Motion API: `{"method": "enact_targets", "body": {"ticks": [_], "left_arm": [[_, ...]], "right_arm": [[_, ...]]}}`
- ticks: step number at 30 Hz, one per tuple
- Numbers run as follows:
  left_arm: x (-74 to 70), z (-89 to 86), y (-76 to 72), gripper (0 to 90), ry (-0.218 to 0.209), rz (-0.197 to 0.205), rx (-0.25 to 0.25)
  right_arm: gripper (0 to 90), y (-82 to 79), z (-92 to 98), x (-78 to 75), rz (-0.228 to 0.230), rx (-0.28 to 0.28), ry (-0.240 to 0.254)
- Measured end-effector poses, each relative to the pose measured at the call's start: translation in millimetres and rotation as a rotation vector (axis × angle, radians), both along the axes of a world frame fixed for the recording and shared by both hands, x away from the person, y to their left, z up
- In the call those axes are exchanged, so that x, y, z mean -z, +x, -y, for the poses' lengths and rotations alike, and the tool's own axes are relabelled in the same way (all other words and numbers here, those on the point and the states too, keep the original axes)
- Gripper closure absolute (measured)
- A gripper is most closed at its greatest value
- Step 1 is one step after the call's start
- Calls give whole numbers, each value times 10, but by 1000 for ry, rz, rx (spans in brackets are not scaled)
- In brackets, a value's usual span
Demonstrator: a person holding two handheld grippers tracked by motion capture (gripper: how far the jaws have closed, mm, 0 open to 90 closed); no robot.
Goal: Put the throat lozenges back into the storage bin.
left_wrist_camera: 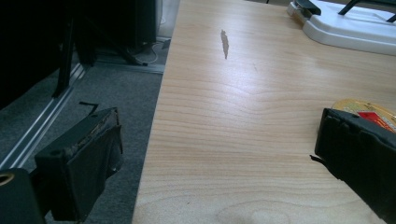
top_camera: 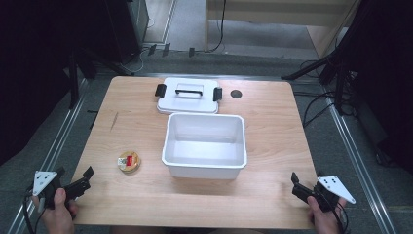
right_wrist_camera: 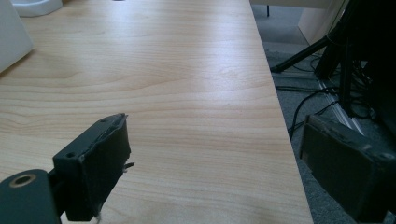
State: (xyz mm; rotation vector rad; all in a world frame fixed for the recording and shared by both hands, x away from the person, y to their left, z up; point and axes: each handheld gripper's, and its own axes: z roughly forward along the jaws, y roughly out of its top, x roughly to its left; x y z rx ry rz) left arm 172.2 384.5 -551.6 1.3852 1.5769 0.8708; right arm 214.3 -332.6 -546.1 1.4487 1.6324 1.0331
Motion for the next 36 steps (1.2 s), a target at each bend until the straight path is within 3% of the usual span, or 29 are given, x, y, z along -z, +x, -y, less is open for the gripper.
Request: {"method": "enact_targets", "body": {"ticks": [6, 12, 19, 21, 24, 28, 32, 36], "left_arm": [[-29, 3, 4, 14, 6, -9, 28], [-142, 44, 22, 14, 48, -8, 62], [-255, 157, 90, 14, 105, -70, 111], [-330, 212, 144, 15, 152, -119, 140], [-421, 246, 198, 15, 180, -159, 171], [-554, 350, 347, 15, 226, -293, 266], [-618, 458, 455, 15, 279, -376, 327], [-620, 522, 576, 15, 314, -468, 353]], "right_arm": [[88, 4, -1, 0, -10, -4, -3], [89, 14, 5, 1, -17, -8, 2], [90, 15, 3, 2, -23, -9, 2], [91, 18, 4, 2, -30, -11, 0], [90, 17, 5, 2, -29, -15, 0], [90, 18, 7, 2, -30, -19, 4], [94, 20, 6, 2, -34, -22, 5], [105, 18, 3, 2, -36, -19, -1]]}}
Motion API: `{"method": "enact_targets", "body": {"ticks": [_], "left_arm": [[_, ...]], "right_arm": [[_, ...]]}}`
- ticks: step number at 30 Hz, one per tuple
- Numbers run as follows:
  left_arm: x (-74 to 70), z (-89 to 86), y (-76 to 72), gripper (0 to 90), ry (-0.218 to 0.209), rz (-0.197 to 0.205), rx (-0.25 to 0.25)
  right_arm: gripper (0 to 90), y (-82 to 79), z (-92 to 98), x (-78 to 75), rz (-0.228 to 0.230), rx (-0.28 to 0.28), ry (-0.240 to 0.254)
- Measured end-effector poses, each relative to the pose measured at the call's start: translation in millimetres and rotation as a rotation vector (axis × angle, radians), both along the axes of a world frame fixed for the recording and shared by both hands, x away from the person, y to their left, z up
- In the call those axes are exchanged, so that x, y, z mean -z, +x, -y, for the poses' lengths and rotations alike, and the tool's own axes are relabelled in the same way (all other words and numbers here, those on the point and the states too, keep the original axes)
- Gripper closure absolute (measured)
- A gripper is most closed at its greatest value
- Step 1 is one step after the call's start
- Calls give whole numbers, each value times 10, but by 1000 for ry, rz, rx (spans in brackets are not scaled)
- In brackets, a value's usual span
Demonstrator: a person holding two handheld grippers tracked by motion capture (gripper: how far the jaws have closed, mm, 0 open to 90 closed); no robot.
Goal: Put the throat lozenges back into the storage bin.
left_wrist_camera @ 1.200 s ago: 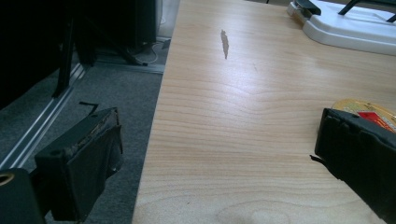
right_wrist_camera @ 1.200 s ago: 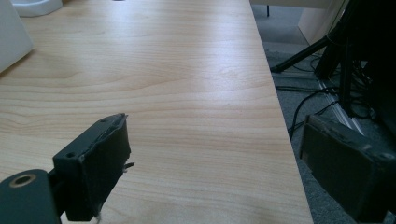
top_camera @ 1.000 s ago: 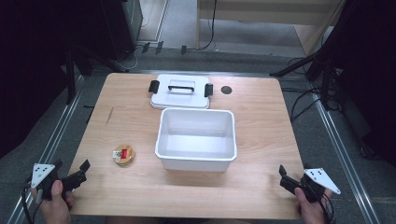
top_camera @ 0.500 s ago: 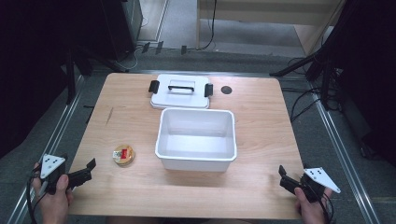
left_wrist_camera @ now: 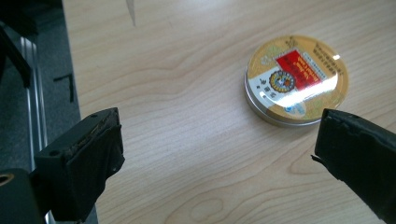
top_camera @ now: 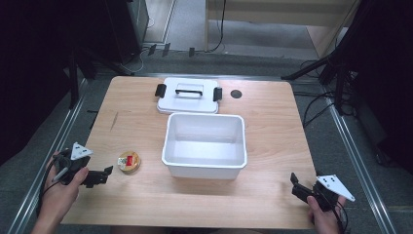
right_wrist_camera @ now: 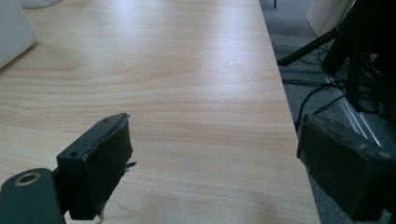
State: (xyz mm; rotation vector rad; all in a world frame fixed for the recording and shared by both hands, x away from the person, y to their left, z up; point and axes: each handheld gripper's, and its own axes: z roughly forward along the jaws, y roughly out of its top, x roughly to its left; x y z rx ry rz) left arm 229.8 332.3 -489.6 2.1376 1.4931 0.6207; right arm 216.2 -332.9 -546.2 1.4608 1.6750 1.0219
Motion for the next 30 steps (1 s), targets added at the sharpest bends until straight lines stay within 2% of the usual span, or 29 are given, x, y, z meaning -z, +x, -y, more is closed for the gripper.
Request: {"method": "enact_targets", "body": {"ticks": [3, 7, 11, 13, 14, 18, 22, 27, 30], "left_arm": [[24, 26, 77, 14, 19, -63, 6], [43, 29, 164, 14, 18, -164, 8], [80, 66, 250, 15, 65, -278, 23], [81, 98, 268, 15, 76, -279, 33], [79, 109, 282, 15, 68, -287, 40], [78, 155, 343, 41, 53, -331, 54], [61, 263, 439, 58, 82, -397, 74], [51, 352, 519, 57, 109, -428, 82], [67, 450, 606, 57, 121, -467, 98]], "right_arm": [[108, 1, 0, 1, -1, 0, -1], [109, 5, -1, 2, -2, 0, 0], [112, 6, -3, 2, -3, 2, 1], [113, 7, -5, 2, -5, 2, 0], [113, 7, -5, 2, -5, 2, 0], [115, 8, -7, 2, -6, 3, -2], [116, 7, -9, 2, -8, 2, -3], [117, 9, -9, 2, -9, 2, -4], [117, 8, -9, 2, -9, 1, -4]]}}
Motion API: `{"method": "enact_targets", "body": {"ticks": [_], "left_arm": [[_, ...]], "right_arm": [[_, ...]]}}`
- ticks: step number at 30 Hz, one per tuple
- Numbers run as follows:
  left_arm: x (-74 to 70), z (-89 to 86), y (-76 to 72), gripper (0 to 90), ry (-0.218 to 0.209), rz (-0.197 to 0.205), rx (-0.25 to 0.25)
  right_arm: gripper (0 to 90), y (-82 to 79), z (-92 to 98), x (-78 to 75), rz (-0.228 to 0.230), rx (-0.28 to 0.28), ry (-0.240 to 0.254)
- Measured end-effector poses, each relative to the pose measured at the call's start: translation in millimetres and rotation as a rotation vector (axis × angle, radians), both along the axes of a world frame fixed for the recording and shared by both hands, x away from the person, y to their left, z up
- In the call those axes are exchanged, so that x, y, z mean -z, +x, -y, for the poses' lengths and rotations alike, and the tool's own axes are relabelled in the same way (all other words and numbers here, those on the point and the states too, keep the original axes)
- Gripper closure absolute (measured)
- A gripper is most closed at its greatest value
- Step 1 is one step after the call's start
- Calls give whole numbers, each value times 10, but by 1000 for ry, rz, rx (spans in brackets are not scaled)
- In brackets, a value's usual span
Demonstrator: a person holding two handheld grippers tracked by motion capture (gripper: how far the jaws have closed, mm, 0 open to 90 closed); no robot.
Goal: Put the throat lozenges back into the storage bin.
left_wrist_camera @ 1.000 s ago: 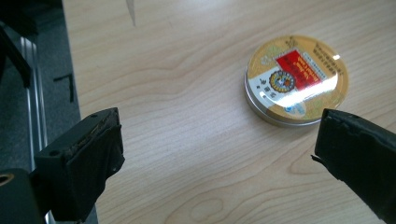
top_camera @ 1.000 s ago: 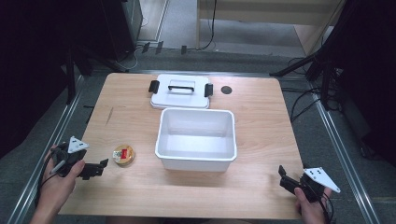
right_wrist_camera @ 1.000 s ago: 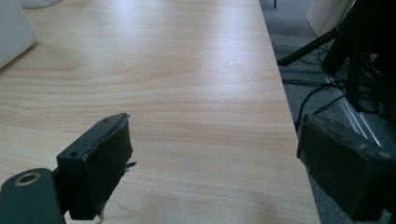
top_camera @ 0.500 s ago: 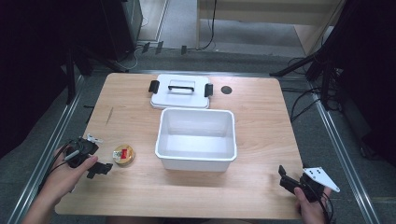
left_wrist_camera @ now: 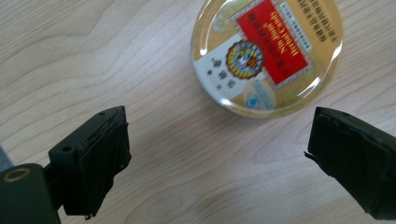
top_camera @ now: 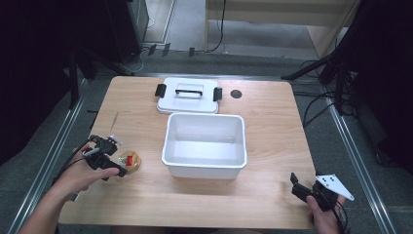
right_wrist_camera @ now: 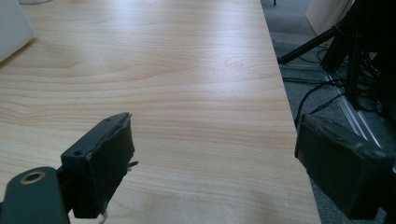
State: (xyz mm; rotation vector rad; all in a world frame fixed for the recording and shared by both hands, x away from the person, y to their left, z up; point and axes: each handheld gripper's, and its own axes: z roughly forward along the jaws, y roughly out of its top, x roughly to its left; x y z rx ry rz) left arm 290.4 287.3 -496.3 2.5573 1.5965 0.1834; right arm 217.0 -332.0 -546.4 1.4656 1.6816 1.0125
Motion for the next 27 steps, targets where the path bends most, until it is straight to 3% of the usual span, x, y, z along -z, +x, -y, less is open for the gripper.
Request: {"method": "enact_targets", "body": {"ticks": [12, 21, 23, 27], "left_arm": [[110, 225, 198, 39, 3, -64, 37], [145, 330, 313, 150, 9, -89, 34], [169, 334, 332, 164, 27, -89, 35], [165, 318, 341, 202, 14, -90, 36]], "right_arm": [[117, -2, 0, -1, 1, -2, 3], [117, -3, -1, -1, 3, -4, 3], [117, -4, -1, -1, 3, -5, 3], [117, -4, 2, -1, 4, -6, 3]]}}
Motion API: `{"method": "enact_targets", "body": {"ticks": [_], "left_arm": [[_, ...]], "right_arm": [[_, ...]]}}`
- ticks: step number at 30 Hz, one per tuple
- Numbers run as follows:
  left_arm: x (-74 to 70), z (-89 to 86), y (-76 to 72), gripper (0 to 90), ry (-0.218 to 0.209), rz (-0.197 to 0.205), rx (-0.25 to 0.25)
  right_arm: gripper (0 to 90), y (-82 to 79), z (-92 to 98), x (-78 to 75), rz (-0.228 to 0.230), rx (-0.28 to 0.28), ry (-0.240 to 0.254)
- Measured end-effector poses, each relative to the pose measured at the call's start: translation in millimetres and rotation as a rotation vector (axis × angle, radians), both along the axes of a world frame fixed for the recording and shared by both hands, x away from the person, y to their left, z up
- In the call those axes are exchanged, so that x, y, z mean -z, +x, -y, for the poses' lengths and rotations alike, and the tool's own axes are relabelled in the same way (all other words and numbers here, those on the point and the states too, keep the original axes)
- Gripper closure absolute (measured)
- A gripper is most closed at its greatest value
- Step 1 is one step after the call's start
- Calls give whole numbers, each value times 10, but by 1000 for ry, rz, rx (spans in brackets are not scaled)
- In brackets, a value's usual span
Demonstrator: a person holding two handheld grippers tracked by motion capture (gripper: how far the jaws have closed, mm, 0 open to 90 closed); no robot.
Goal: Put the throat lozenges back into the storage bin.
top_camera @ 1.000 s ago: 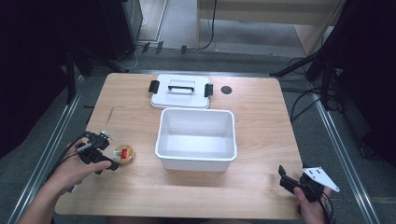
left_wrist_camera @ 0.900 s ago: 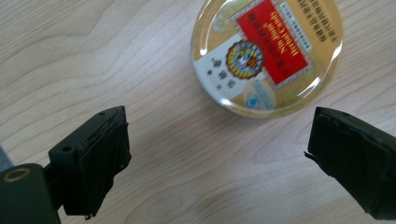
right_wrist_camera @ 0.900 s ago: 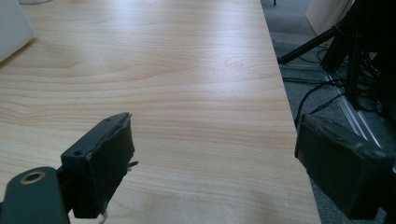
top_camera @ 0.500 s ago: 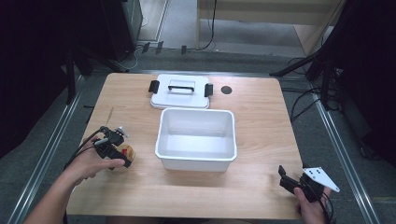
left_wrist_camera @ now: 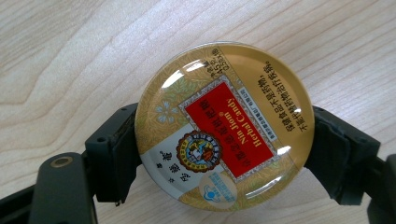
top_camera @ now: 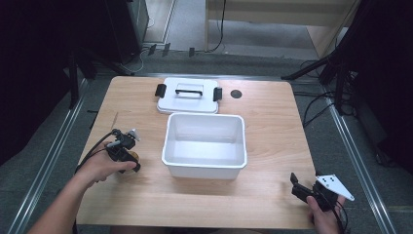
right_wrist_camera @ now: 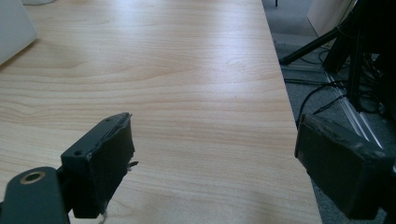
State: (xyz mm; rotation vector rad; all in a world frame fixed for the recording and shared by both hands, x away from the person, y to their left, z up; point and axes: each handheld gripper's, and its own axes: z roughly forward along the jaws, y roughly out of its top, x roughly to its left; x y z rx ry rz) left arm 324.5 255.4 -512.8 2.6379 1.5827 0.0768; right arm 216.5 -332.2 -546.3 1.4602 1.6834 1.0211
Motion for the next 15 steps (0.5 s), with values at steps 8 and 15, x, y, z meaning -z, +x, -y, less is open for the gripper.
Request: {"method": "enact_targets", "body": {"ticks": [8, 15], "left_arm": [[-157, -39, -21, 207, -64, 3, 44], [-410, 9, -23, 208, -57, 37, 108]], "right_arm": [[117, 2, -2, 0, -1, 0, 2], [119, 3, -3, 0, -2, 1, -2]]}}
